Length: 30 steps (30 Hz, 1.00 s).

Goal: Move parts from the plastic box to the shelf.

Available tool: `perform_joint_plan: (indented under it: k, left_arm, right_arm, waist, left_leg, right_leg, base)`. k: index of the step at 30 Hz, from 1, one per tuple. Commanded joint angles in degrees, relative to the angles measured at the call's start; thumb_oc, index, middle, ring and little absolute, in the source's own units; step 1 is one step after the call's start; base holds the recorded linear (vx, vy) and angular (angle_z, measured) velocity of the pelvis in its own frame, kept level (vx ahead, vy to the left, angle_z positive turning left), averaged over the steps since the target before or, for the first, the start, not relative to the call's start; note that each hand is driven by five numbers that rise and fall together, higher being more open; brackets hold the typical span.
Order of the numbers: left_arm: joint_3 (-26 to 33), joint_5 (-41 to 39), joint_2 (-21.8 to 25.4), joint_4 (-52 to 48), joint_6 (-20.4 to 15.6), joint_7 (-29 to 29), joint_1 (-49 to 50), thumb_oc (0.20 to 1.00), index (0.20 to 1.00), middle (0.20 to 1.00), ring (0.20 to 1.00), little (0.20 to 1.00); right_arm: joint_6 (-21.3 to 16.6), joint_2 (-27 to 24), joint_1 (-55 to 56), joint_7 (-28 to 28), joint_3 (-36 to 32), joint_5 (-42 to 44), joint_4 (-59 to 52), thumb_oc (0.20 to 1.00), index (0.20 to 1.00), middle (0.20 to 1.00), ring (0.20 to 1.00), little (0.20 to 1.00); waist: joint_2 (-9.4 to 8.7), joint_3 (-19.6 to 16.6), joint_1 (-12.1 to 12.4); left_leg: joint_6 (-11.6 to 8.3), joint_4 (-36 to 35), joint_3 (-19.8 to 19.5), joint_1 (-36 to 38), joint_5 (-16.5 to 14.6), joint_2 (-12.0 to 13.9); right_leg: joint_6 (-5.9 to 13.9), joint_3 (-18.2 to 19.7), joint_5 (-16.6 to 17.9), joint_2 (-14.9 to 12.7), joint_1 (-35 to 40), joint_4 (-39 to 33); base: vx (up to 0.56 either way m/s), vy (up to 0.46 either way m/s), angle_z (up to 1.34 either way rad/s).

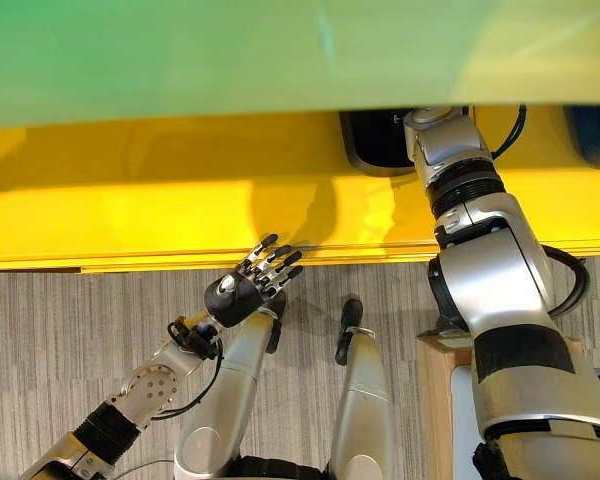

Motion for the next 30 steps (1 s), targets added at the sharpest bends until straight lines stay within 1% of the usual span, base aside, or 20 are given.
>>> perform_joint_plan:
  k: [1, 5, 6, 7, 8, 11, 14, 16, 17, 18, 20, 25, 26, 27, 28, 29, 30]
  left_arm:
    - [-1.5, -0.6, -0.4, -2.5, -1.4, -1.3, 0.8, 1.000, 1.000, 1.000, 1.000, 1.000]
    - [-1.8, -0.7, -0.3, -2.5, -1.5, -1.6, 1.3, 1.000, 1.000, 1.000, 1.000, 1.000]
    - [-1.8, -0.9, -0.4, -2.3, -1.5, -1.9, 1.4, 1.000, 1.000, 1.000, 1.000, 1.000]
    - [-1.8, -0.9, -0.5, -2.4, -1.5, -1.7, 1.3, 1.000, 1.000, 1.000, 1.000, 1.000]
    - [-1.8, -0.8, -0.5, -2.6, -1.4, -1.4, 1.3, 1.000, 1.000, 1.000, 1.000, 1.000]
    - [-1.9, -0.6, -0.6, -2.6, -1.1, -1.6, 1.4, 1.000, 1.000, 1.000, 1.000, 1.000]
    - [-2.3, -0.8, -0.5, -2.3, -1.2, -2.1, 1.4, 1.000, 1.000, 1.000, 1.000, 1.000]
    - [-2.4, -0.9, -0.5, -2.3, -1.2, -2.4, 1.4, 1.000, 1.000, 1.000, 1.000, 1.000]
    - [-2.6, -3.2, -0.8, -2.4, -1.1, -3.3, 1.5, 1.000, 1.000, 1.000, 1.000, 1.000]
    - [-2.5, -4.0, -0.8, -2.4, -1.1, -3.5, 1.8, 1.000, 1.000, 1.000, 1.000, 1.000]
    - [-2.6, -2.9, -1.1, -2.3, -1.3, -3.0, 1.9, 1.000, 1.000, 1.000, 1.000, 1.000]
    - [-2.4, -3.0, -1.7, -2.4, -1.1, -3.2, 2.3, 1.000, 1.000, 1.000, 1.000, 1.000]
    - [-2.4, -2.9, -1.8, -2.3, -1.1, -3.2, 2.3, 1.000, 1.000, 1.000, 1.000, 1.000]
    - [-2.3, -3.0, -1.8, -2.1, -1.1, -3.5, 2.5, 1.000, 1.000, 1.000, 1.000, 1.000]
    - [-2.2, -3.2, -1.8, -2.2, -0.9, -3.4, 2.4, 1.000, 1.000, 1.000, 1.000, 1.000]
    - [-2.2, -3.4, -1.6, -2.4, -0.7, -3.2, 2.5, 1.000, 1.000, 1.000, 1.000, 1.000]
    - [-2.2, -3.4, -1.7, -2.3, -0.6, -3.2, 2.6, 1.000, 1.000, 1.000, 1.000, 1.000]
  right_arm:
    - [-1.3, -0.9, -1.6, 0.7, 1.4, 2.8, -0.1, 0.200, 0.200, 0.200, 0.200, 0.200]
    - [-1.1, -0.9, -1.7, 0.2, 1.2, 3.4, -0.5, 0.200, 0.200, 0.200, 0.200, 0.200]
    - [-1.2, -0.6, -1.6, 0.1, 1.1, 3.1, -0.4, 0.410, 0.410, 0.410, 0.410, 0.410]
    - [-1.3, -0.6, -1.5, -0.3, 1.1, 3.1, -0.5, 0.561, 0.561, 0.561, 0.561, 0.561]
    - [-1.7, -0.6, -1.4, -0.7, 1.0, 3.4, -0.7, 1.000, 1.000, 1.000, 1.000, 1.000]
    - [-2.4, -0.4, -1.0, -1.5, 0.4, 4.7, -0.7, 1.000, 1.000, 1.000, 1.000, 1.000]
    - [-0.8, -0.2, -0.9, -2.3, -0.1, 6.6, -0.2, 1.000, 1.000, 1.000, 1.000, 1.000]
    - [-0.6, -0.2, -0.9, -2.9, -0.1, 6.6, 0.0, 1.000, 1.000, 1.000, 1.000, 1.000]
    - [-2.6, -0.1, -0.3, -4.2, -0.5, 8.8, 0.0, 1.000, 1.000, 1.000, 1.000, 1.000]
    - [-2.9, 0.0, 0.0, -5.3, -1.3, 10.1, -0.6, 1.000, 1.000, 1.000, 1.000, 1.000]
    - [-2.0, 0.4, 0.3, -5.2, -2.1, 11.6, -0.8, 1.000, 1.000, 1.000, 1.000, 1.000]
    - [-2.9, 0.6, 1.4, -6.5, -3.9, 15.3, -1.3, 1.000, 1.000, 1.000, 1.000, 1.000]
    - [-3.3, 0.5, 1.5, -6.8, -4.0, 16.1, -1.3, 1.000, 1.000, 1.000, 1.000, 1.000]
    - [-4.7, 0.5, 1.8, -6.9, -4.5, 16.6, -1.6, 1.000, 1.000, 1.000, 1.000, 1.000]
    - [-5.7, 0.5, 2.0, -6.8, -5.1, 15.0, -2.0, 1.000, 1.000, 1.000, 1.000, 1.000]
    - [-5.9, 0.5, 2.2, -7.3, -5.6, 13.4, -2.6, 1.000, 1.000, 1.000, 1.000, 1.000]
    - [-6.9, 0.3, 2.5, -8.4, -5.9, 11.5, -3.5, 1.000, 1.000, 1.000, 1.000, 1.000]
  waist:
    - [1.89, -0.6, 3.1]
    - [2.07, -0.6, 3.1]
    - [2.20, -0.6, 3.1]
    - [2.23, -0.6, 3.0]
    - [2.26, -0.6, 3.0]
    - [2.33, -0.6, 3.0]
    - [2.34, -0.6, 3.1]
    - [2.36, -0.6, 3.1]
    - [2.41, -0.6, 3.0]
    - [2.36, -0.6, 2.9]
    - [2.43, -0.6, 2.7]
    - [2.84, -0.6, 2.3]
    - [2.88, -0.6, 2.3]
    - [2.96, -0.6, 2.2]
    - [2.99, -0.6, 2.0]
    - [2.96, -0.6, 1.9]
    - [3.00, -0.6, 1.8]
  left_leg:
    - [-0.42, -2.1, 1.3, 1.1, -2.4, 2.8]
    - [-0.34, -1.9, 1.5, 1.1, -2.6, 2.8]
    - [-0.33, -1.8, 1.6, 1.0, -2.7, 2.7]
    - [-0.33, -1.8, 1.7, 0.9, -2.7, 2.7]
    - [-0.31, -1.7, 1.7, 0.9, -2.7, 2.7]
    - [-0.26, -1.7, 1.7, 0.8, -2.8, 2.7]
    - [-0.28, -1.7, 1.7, 0.9, -2.9, 2.7]
    - [-0.27, -1.7, 1.7, 1.0, -2.9, 2.8]
    - [-0.21, -2.0, 1.8, 1.2, -2.8, 2.9]
    - [-0.19, -2.4, 1.9, 1.6, -2.8, 3.0]
    - [-0.21, -2.8, 2.0, 2.1, -2.7, 2.9]
    - [0.01, -3.5, 2.3, 3.0, -2.7, 2.8]
    - [0.03, -3.6, 2.4, 3.2, -2.7, 2.8]
    - [0.06, -3.7, 2.5, 3.4, -2.7, 2.8]
    - [0.06, -3.9, 2.5, 3.5, -2.6, 2.8]
    - [0.09, -4.0, 2.6, 3.7, -2.6, 2.8]
    - [0.16, -4.1, 2.7, 3.9, -2.6, 2.7]
  right_leg:
    - [-0.18, -1.3, -5.2, -0.2, 1.3, 8.4]
    - [-0.31, -1.2, -5.4, -0.2, 1.1, 8.7]
    - [-0.35, -1.2, -5.5, -0.2, 1.0, 8.8]
    - [-0.36, -1.2, -5.5, -0.2, 1.0, 8.9]
    - [-0.36, -1.2, -5.6, -0.2, 0.8, 9.0]
    - [-0.39, -1.2, -5.7, -0.2, 0.8, 9.2]
    - [-0.46, -1.3, -5.9, -0.3, 1.0, 9.3]
    - [-0.48, -1.3, -5.9, -0.3, 1.0, 9.3]
    - [-0.64, -1.4, -6.1, -0.2, 1.2, 9.3]
    - [-0.71, -1.4, -6.4, -0.1, 1.4, 9.3]
    - [-0.79, -1.3, -6.6, 0.0, 1.8, 9.3]
    - [-1.02, -0.9, -6.9, 0.2, 2.2, 9.2]
    - [-1.04, -0.9, -6.9, 0.2, 2.3, 9.1]
    - [-1.10, -0.8, -7.0, 0.3, 2.5, 9.0]
    - [-1.12, -0.6, -6.9, 0.4, 2.5, 9.0]
    - [-1.13, -0.6, -6.9, 0.4, 2.6, 8.9]
    - [-1.13, -0.5, -6.8, 0.5, 2.8, 8.7]
  base:
    - [0.00, 0.000, 0.00]
    - [0.00, 0.000, 0.00]
    - [0.00, 0.000, 0.00]
    - [0.00, 0.000, 0.00]
    - [0.00, 0.000, 0.00]
    - [0.00, 0.000, 0.00]
    - [0.00, 0.000, 0.00]
    - [0.00, 0.000, 0.00]
    - [0.00, 0.000, 0.00]
    - [0.00, 0.000, 0.00]
    - [0.00, 0.000, 0.00]
    - [0.00, 0.000, 0.00]
    - [0.01, 0.023, -0.04]
    - [0.01, 0.021, -0.05]
    - [0.01, 0.019, -0.06]
    - [0.01, 0.011, -0.07]
    - [-0.06, 0.015, -0.07]
